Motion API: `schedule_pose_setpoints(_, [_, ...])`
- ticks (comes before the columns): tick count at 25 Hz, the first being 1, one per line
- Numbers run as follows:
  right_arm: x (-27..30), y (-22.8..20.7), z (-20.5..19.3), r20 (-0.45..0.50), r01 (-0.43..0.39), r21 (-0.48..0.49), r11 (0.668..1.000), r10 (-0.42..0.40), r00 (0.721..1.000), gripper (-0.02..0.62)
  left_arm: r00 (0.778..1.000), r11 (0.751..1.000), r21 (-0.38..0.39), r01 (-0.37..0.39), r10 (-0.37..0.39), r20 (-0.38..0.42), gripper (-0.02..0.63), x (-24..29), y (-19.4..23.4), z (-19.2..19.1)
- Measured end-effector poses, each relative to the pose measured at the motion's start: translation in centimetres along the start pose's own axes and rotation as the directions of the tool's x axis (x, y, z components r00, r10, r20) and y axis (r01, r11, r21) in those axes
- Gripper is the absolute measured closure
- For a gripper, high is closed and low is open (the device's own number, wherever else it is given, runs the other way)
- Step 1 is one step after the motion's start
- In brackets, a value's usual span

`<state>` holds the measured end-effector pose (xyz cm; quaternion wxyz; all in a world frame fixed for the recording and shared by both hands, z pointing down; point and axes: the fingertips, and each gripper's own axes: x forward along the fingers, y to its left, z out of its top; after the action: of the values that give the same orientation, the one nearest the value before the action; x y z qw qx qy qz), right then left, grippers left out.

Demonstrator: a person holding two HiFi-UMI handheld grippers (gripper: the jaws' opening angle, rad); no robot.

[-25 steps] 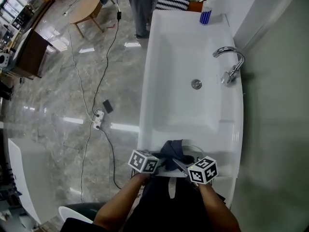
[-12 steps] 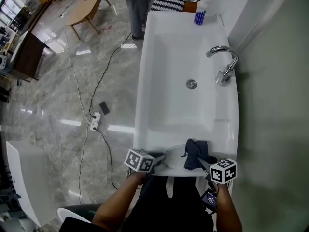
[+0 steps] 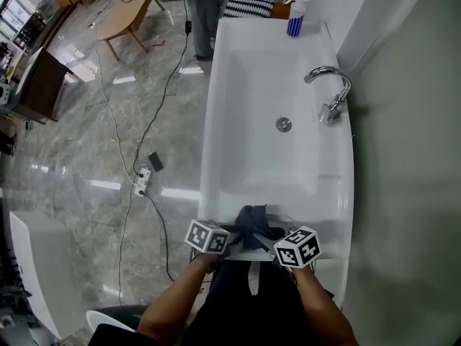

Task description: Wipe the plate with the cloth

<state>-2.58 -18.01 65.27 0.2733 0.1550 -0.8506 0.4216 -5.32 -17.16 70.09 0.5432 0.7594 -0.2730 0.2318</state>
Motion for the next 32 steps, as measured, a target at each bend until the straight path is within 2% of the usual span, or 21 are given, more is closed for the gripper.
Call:
schedule_pose_setpoints(3, [1.5, -1.0, -1.7, -0.068, 0.032, 0.000, 0.999, -0.032, 0.997, 0.540, 1.000, 1.000, -0.005, 0.011, -0.011, -0.002, 0.561, 0.0, -0.2, -0.1])
schedule_pose_setpoints(7, [-2.2, -4.4, -3.5, -0.085, 0.134, 0.010, 0.991, -0.133, 0.987, 0.540, 1.000, 1.000, -0.002, 0.007, -0.007, -0.004, 0.561, -0.2, -0.2, -0.1])
schedule_pose_setpoints(12, [-9.8, -8.9, -5.3, -0.025, 0.268, 0.105, 0.958, -0.267, 0.963, 0.540, 1.000, 1.000, -0.010, 0.012, -0.012, -0.004, 0.561, 0.2, -0.1, 0.1])
schedule_pose_setpoints(15, [-13.1, -8.8, -4.3, 0.045, 0.299, 0.119, 0.947, -0.307, 0.951, 0.540, 1.000, 1.000, -0.010, 0.010, -0.010, -0.003, 0.561, 0.1, -0.1, 0.0])
schedule_pose_setpoints(17, [-13.4, -6.9, -2.4, 0.095, 0.279, 0.080, 0.957, -0.286, 0.954, 0.540, 1.000, 1.000, -0.009, 0.012, -0.012, -0.004, 0.561, 0.0, -0.1, 0.1])
schedule_pose_setpoints(19, [-12.1, -4.6, -0.3, 0.114, 0.245, 0.003, 0.970, -0.244, 0.963, 0.540, 1.000, 1.000, -0.011, 0.016, -0.016, -0.006, 0.561, 0.0, -0.2, 0.1])
schedule_pose_setpoints(23, [-5.6, -0.8, 1.1, 0.058, 0.116, -0.075, 0.990, -0.112, 0.992, 0.540, 1.000, 1.000, -0.010, 0.013, -0.013, -0.003, 0.561, 0.0, -0.2, 0.0])
schedule_pose_setpoints(27, [0.9, 0.2, -0.6, -0.036, 0.020, -0.037, 0.999, -0.021, 0.999, 0.540, 1.000, 1.000, -0.013, 0.017, -0.017, -0.007, 0.561, -0.1, -0.3, 0.0])
schedule_pose_setpoints(29, [1.9, -0.4, -1.3, -0.054, 0.020, -0.010, 1.000, -0.021, 0.998, 0.540, 1.000, 1.000, -0.014, 0.015, -0.015, -0.007, 0.563, -0.1, -0.2, 0.0])
schedule_pose_setpoints(32, [1.0, -2.0, -2.1, -0.074, 0.061, -0.012, 0.998, -0.062, 0.995, 0.540, 1.000, 1.000, -0.008, 0.015, -0.015, -0.008, 0.561, -0.1, -0.2, 0.0])
